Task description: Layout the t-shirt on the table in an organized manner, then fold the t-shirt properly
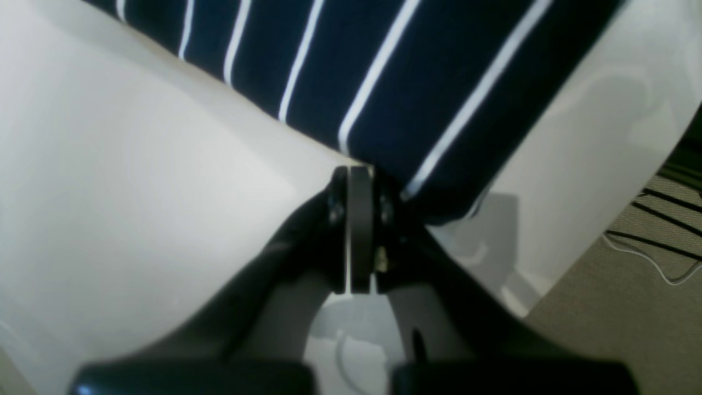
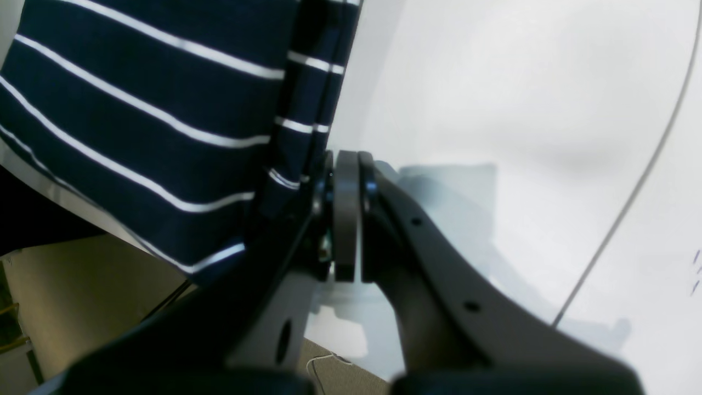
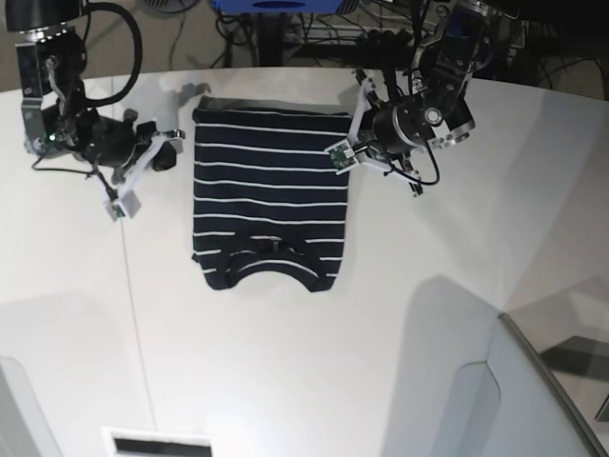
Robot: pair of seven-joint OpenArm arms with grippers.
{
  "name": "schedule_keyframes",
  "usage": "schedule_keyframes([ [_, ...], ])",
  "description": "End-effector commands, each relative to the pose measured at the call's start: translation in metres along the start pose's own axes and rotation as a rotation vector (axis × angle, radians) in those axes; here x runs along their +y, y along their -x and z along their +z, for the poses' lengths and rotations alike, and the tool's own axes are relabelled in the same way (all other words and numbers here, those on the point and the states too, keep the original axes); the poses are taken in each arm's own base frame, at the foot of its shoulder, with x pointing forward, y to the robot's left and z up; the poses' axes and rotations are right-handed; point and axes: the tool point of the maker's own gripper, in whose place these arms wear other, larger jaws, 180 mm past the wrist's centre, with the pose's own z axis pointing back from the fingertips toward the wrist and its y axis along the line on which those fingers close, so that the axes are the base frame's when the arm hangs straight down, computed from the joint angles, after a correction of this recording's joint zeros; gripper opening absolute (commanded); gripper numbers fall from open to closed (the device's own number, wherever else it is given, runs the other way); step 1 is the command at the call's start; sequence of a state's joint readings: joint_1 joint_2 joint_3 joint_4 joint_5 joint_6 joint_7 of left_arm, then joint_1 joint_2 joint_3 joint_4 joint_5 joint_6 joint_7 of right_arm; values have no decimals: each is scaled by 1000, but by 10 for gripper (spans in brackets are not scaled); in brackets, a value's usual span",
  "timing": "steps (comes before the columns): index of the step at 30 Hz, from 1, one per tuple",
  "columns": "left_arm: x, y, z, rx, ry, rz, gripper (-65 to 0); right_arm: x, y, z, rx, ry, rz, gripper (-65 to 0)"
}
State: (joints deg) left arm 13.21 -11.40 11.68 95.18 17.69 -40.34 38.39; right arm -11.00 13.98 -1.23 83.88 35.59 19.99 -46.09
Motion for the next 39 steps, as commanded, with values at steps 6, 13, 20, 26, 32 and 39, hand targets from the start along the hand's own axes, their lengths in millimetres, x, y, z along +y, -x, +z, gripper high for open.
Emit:
schedule_keyframes([
  [6,-3,-11,2,-34,-5,13,-650,-1,-17,4,-46,-4,19,-650],
  [13,-1,-10,2,-32,-9,17,-650,-1,-17,4,-46,-5,20,-650],
  [20,27,6,14,-11,-83,51,-650,-7,-19,11,-49,12,42,-650],
  [26,63,45,51,22,-227,167,-650,-8,-24,32,-74,38,113,-650],
  [32,28,63,77,-108,-239,255,-650,-23,-20,75,-117,115,152,-650],
  [39,-19,92,98,-172,-211,427,-650,-58,34,132,-73,235,116,-650],
])
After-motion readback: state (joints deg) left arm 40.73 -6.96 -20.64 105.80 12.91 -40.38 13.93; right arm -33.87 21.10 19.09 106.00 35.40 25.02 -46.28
